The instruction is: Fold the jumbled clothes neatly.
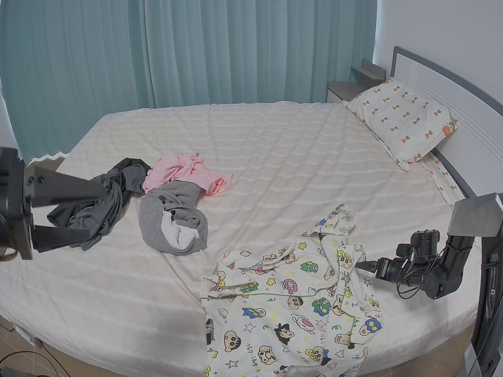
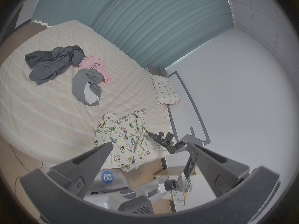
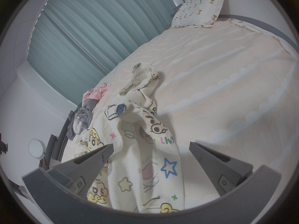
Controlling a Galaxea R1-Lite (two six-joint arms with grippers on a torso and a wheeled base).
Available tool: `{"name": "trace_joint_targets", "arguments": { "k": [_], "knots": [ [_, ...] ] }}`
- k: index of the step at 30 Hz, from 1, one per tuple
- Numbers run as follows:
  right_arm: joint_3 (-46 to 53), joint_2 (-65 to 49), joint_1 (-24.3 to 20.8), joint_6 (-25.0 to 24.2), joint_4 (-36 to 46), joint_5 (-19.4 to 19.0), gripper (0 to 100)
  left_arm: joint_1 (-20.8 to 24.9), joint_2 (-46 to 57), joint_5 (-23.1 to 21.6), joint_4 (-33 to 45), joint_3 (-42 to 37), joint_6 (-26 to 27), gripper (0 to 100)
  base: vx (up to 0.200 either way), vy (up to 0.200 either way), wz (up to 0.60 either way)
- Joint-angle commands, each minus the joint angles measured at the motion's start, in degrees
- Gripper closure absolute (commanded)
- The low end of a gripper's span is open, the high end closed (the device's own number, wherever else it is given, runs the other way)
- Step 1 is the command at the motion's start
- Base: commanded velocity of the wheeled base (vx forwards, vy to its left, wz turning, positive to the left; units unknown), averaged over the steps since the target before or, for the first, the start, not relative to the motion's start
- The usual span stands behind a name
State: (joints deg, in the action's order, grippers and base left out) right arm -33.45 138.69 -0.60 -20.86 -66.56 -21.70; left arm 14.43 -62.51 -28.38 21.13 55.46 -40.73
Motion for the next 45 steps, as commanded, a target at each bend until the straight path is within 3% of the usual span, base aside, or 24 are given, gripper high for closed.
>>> {"name": "trace_joint_targets", "arguments": {
  "k": [1, 12, 21, 22, 26, 38, 45],
  "knots": [
    [-2.76, 4.75, 1.04, 8.2, 1.52, 2.8, 0, -2.22, 1.78, 1.22, -27.45, -28.91, -7.52, 0, 0.0, 0.0, 0.0],
    [-6.36, 4.22, 1.21, 9.34, 8.11, 3.33, 0, -1.87, 1.78, 1.05, -29.48, -30.93, -8.84, 0, 0.0, 0.0, 0.0],
    [-9.0, 4.22, -2.04, 9.52, 10.75, 3.42, 0, -1.87, 1.87, 1.05, -29.74, -31.46, -8.84, 0, 0.0, 0.0, 0.0],
    [-9.0, 4.22, -2.04, 9.52, 10.75, 3.42, 100, -1.87, 1.87, 1.05, -29.74, -31.46, -8.84, 0, 0.0, 0.0, 0.0],
    [-10.49, 3.69, -1.51, 9.52, 14.79, 4.47, 100, -1.87, 1.87, 1.05, -29.74, -31.46, -8.84, 0, 0.0, 0.0, 0.0],
    [-9.53, 1.67, 1.48, 9.43, 12.6, 4.56, 100, -1.87, 2.04, 0.96, -29.65, -31.55, -8.93, 0, 0.0, 0.0, 0.0],
    [-9.09, -2.29, 6.31, 9.61, 11.8, 4.82, 100, -1.87, 1.78, 0.96, -29.65, -31.64, -8.93, 0, 0.0, 0.0, 0.0]
  ]
}}
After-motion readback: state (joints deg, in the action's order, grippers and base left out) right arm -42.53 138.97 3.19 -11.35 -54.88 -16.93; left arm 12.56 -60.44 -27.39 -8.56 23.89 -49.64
